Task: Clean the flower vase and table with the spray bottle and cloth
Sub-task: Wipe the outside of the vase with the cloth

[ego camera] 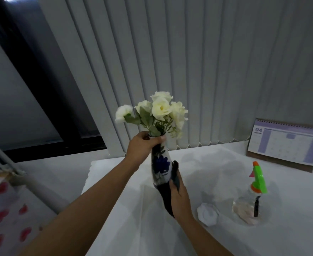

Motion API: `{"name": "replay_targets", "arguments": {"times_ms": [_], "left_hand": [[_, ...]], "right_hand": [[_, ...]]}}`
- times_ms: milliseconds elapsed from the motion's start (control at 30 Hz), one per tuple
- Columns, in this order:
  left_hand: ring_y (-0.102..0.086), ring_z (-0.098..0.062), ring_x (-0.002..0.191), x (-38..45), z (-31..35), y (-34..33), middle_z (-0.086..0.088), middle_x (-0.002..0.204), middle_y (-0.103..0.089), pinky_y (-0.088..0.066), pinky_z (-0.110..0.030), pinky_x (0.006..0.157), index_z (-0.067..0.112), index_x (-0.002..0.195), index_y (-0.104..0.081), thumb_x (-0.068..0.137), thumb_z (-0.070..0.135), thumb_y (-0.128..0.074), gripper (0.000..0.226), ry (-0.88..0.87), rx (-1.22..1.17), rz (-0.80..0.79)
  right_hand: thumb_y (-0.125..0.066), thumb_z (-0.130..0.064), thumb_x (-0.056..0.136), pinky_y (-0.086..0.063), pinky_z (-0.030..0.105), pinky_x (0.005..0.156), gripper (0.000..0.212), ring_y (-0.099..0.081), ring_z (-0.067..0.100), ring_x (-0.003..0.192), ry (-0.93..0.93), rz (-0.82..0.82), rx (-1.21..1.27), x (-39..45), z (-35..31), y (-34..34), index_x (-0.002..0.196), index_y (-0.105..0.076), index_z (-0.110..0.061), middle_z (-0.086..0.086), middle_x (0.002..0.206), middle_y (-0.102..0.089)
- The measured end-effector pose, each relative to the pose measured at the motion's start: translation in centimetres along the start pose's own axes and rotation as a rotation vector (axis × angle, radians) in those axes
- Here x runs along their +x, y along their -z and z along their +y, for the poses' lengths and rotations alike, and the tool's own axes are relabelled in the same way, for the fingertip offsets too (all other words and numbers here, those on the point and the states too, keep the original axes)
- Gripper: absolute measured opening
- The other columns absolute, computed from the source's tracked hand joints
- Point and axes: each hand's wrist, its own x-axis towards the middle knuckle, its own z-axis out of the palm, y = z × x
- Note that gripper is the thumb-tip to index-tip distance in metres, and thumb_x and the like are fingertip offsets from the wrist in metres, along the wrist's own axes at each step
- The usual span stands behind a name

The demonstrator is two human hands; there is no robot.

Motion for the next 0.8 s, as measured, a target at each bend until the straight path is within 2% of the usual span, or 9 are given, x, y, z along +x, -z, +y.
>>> {"name": "replay_targets", "arguments": {"times_ms": [100,133,233,300,367,467,567,700,800], "left_hand": [[-0.061,0.001,0.089,0.3,0.9,0.4,0.015,0.103,-0.067,-0.043,-0.019,0.062,0.026,0.11,-0.063,0.067,0.049,-0.081,0.052,0.005,0.039,-0.083],[-0.061,0.001,0.09,0.2,1.0,0.4,0.015,0.104,-0.067,-0.043,-0.018,0.063,0.026,0.111,-0.063,0.067,0.049,-0.081,0.053,0.007,0.065,-0.112],[-0.059,0.005,0.09,-0.1,0.9,0.3,0.018,0.103,-0.066,-0.042,-0.016,0.064,0.027,0.111,-0.062,0.065,0.052,-0.082,0.055,0.011,0.123,-0.172],[-0.059,0.004,0.09,-0.1,0.9,0.6,0.018,0.102,-0.065,-0.042,-0.017,0.064,0.028,0.107,-0.061,0.065,0.052,-0.081,0.053,0.03,0.116,-0.187],[-0.06,0.002,0.091,-0.2,0.6,0.6,0.017,0.101,-0.066,-0.043,-0.017,0.066,0.031,0.1,-0.061,0.065,0.051,-0.081,0.045,0.041,0.113,-0.194],[-0.062,-0.005,0.093,-0.5,0.2,0.2,0.015,0.098,-0.067,-0.047,-0.023,0.071,0.033,0.092,-0.063,0.062,0.052,-0.079,0.039,0.04,0.147,-0.174],[-0.065,-0.008,0.09,-0.6,-0.1,0.0,0.014,0.091,-0.07,-0.047,-0.023,0.067,0.032,0.085,-0.067,0.063,0.049,-0.078,0.03,0.058,0.118,-0.154],[-0.067,-0.004,0.084,-0.9,-0.7,0.4,0.015,0.085,-0.074,-0.046,-0.019,0.064,0.026,0.091,-0.072,0.065,0.049,-0.079,0.036,0.081,0.029,-0.087],[-0.067,-0.006,0.089,-1.3,-1.5,0.6,0.013,0.092,-0.074,-0.052,-0.024,0.074,0.027,0.099,-0.071,0.063,0.051,-0.079,0.044,0.066,-0.007,-0.031]], "right_hand": [[-0.043,-0.016,0.101,-0.037,0.045,0.111,0.048,-0.045,0.01,0.13,-0.022,0.025,0.063,1.1,-1.2,-0.9,0.139,-0.037,-0.045,-0.009,0.141,-0.047],[-0.043,-0.019,0.1,-0.038,0.044,0.11,0.046,-0.046,0.012,0.128,-0.031,0.035,0.066,2.0,-2.4,-1.3,0.136,-0.039,-0.047,-0.007,0.137,-0.048],[-0.042,-0.025,0.099,-0.04,0.035,0.106,0.045,-0.047,0.01,0.124,0.016,0.027,-0.006,4.3,-5.7,-2.0,0.137,-0.038,-0.049,-0.012,0.132,-0.05],[-0.043,-0.026,0.099,-0.039,0.039,0.108,0.047,-0.045,0.01,0.127,0.069,0.021,-0.065,4.4,-5.9,-1.7,0.142,-0.036,-0.04,-0.011,0.137,-0.05],[-0.043,-0.036,0.097,-0.033,0.043,0.112,0.053,-0.036,0.014,0.134,0.121,0.002,-0.229,3.1,-4.8,-1.3,0.147,-0.026,-0.037,-0.008,0.148,-0.038],[-0.032,-0.049,0.094,-0.025,0.042,0.114,0.064,-0.019,0.022,0.137,0.227,-0.015,-0.65,0.3,-2.8,-1.4,0.15,-0.002,-0.041,-0.002,0.16,-0.009],[-0.041,-0.032,0.094,-0.036,0.046,0.106,0.062,-0.032,0.03,0.127,0.361,0.074,-0.811,-0.2,-3.0,-1.7,0.151,-0.017,-0.03,0.012,0.154,-0.022],[-0.046,-0.025,0.092,-0.046,0.045,0.093,0.053,-0.047,0.032,0.111,0.542,0.063,-0.89,1.2,-4.5,-1.5,0.144,-0.037,-0.026,0.012,0.138,-0.042],[-0.043,-0.024,0.093,-0.045,0.04,0.095,0.044,-0.045,0.027,0.113,0.486,0.03,-0.636,1.8,-4.7,-1.0,0.135,-0.046,-0.035,0.004,0.131,-0.045]]}}
